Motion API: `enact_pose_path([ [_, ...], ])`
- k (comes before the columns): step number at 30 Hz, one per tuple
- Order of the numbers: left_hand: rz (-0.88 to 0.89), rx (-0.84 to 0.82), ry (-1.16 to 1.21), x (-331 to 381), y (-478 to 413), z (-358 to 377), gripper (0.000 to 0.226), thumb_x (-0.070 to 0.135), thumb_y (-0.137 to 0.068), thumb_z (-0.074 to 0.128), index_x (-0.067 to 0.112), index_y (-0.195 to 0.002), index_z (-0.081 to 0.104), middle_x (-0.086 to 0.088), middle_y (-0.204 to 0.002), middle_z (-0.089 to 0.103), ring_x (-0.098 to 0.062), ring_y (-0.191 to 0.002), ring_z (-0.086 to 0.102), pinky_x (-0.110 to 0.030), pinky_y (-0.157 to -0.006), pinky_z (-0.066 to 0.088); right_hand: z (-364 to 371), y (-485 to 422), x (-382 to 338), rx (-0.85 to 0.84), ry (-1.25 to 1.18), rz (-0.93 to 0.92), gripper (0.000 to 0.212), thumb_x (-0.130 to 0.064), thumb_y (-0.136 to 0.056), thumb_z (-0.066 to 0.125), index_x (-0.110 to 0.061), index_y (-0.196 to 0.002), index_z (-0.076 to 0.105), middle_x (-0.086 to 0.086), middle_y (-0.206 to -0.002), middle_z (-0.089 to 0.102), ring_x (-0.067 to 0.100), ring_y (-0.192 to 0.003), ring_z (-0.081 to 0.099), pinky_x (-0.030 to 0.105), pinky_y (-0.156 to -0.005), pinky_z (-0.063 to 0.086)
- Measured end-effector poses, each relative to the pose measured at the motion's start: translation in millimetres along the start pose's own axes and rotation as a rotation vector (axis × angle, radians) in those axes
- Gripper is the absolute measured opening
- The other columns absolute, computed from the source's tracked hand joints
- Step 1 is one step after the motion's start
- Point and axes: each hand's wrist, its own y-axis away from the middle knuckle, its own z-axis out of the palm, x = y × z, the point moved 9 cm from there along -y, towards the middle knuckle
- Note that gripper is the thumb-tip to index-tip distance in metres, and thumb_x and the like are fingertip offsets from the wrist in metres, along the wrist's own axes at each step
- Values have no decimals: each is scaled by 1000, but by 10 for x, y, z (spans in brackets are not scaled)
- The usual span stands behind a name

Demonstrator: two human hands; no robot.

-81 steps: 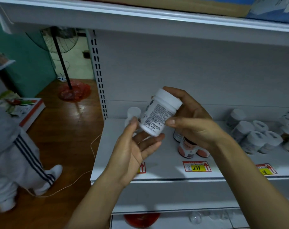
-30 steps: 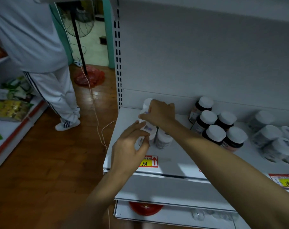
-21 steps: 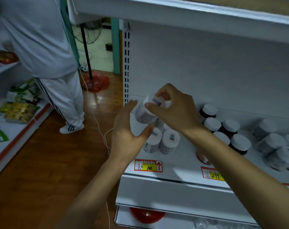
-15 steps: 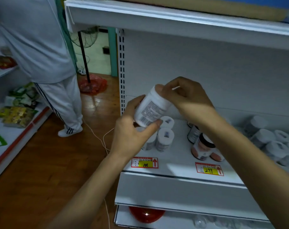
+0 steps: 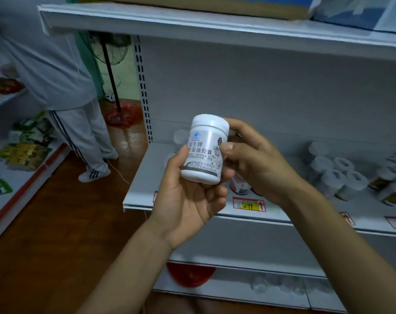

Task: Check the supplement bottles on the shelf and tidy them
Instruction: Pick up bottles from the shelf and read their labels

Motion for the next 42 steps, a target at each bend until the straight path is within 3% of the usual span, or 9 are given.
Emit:
enact_pose_path([
  [7,91,102,-229,-151,1,8,40,49,-79,58,15,-93,72,-10,-79,69,-16,-60,65,-23,-53,55,-180,250,89,86,-28,6,32,-11,-79,61,-20,-109,61,6,-87,67,9,-66,62,19,-59,48],
  [11,217,199,-488,-65,-55,-9,50,45,-67,64,20,-110,60,-1,-89,74,-20,-83,72,-23,-64,56,-348,262,93,150,19,3,31,-13,-78,63,-22,-108,65,0,-97,70,16,-90,66,27,-78,51],
  [18,172,171,-175,180,-128,-239,45,33,-82,52,11,-120,61,-12,-113,69,-26,-105,64,-34,-83,58,-276,-29,151,175,-91,-8,34,-9,-76,61,-17,-110,63,-7,-83,69,4,-71,64,15,-60,48],
  [24,485,291,-602,706,-156,-442,43,27,-81,72,20,-122,60,-3,-113,70,-20,-106,67,-34,-87,56,-248,-310,245,221,-44,-19,39,-12,-77,68,-22,-114,64,5,-101,71,24,-99,69,32,-81,55],
  [31,873,294,-1174,940,-113,-315,51,39,-76,71,38,-123,51,10,-120,51,-6,-116,54,-21,-91,49,-213,-519,291,208,-89,-7,47,-7,-72,68,-18,-117,60,13,-100,68,27,-91,70,31,-71,56],
  [34,606,258,-761,860,-258,-519,60,43,-71,72,35,-126,50,3,-123,59,-12,-112,62,-27,-87,55,-201,-561,309,129,-186,-24,56,-7,-67,69,-14,-121,57,11,-97,67,26,-91,66,34,-73,55],
  [38,-98,85,-147,318,-377,-594,70,66,-75,58,11,-117,69,-24,-117,66,-32,-100,69,-31,-75,60,-170,-551,278,15,-236,-51,61,-10,-66,66,-17,-126,54,8,-103,66,23,-96,63,36,-80,54],
  [40,-161,3,-18,255,-351,-545,65,55,-66,75,7,-110,72,-26,-112,67,-30,-92,72,-29,-68,61,-175,-527,287,-14,-224,-41,61,-9,-68,66,-19,-127,55,9,-109,66,25,-101,62,38,-86,53],
  [42,-53,38,-48,299,-372,-586,65,37,-59,87,7,-114,69,-22,-114,68,-29,-93,71,-27,-69,60,-199,-498,307,-3,-176,-24,58,-9,-70,68,-18,-126,56,9,-109,67,26,-103,63,36,-85,54],
])
